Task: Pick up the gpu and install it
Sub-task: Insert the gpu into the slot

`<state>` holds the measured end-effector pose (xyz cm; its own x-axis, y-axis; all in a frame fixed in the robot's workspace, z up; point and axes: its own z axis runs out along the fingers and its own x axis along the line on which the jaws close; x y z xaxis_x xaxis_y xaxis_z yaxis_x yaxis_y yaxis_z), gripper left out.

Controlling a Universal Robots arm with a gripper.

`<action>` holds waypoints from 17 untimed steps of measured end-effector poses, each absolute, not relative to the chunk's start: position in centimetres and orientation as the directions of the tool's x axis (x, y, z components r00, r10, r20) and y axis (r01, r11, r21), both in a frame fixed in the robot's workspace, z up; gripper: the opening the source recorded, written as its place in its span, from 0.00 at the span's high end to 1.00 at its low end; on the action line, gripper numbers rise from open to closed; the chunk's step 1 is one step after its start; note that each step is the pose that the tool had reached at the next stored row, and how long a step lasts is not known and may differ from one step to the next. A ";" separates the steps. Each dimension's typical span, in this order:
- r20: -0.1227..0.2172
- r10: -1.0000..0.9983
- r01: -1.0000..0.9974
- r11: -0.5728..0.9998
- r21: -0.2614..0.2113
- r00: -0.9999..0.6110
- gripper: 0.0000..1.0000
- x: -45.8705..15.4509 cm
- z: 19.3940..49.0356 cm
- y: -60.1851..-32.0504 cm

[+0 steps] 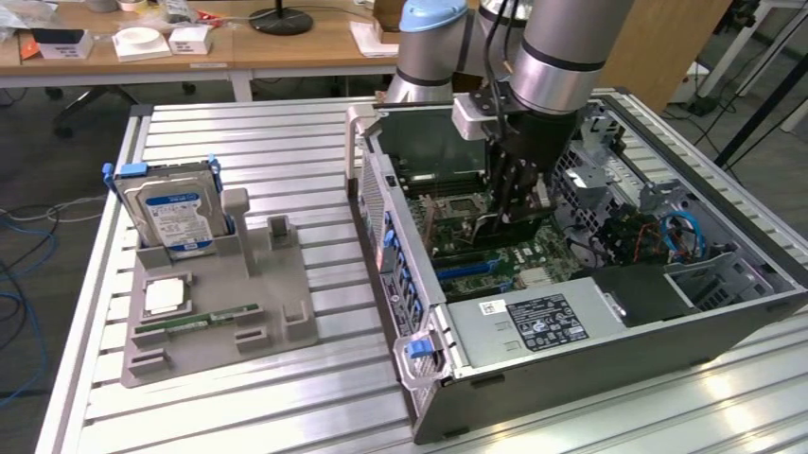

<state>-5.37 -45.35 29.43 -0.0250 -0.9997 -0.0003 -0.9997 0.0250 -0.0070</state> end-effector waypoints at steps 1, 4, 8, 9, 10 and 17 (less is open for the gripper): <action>0.000 -1.000 -1.000 0.023 -0.007 -0.023 0.74 -5.5 29.4 -45.4; 0.000 -1.000 -1.000 0.020 -0.007 -0.020 0.74 -6.0 29.4 -45.4; 0.000 -1.000 -1.000 0.017 -0.007 -0.017 0.74 -6.3 29.1 -45.4; 0.000 -1.000 -1.000 0.017 -0.007 -0.017 0.74 -6.3 29.1 -45.4; 0.000 -1.000 -1.000 0.017 -0.007 -0.017 0.74 -6.3 29.1 -45.4; 0.000 -1.000 -1.000 0.017 -0.007 -0.017 0.74 -6.3 29.1 -45.4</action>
<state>-6.28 -45.36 29.05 -0.0170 -0.9999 -0.0002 -0.9998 0.0170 -0.0069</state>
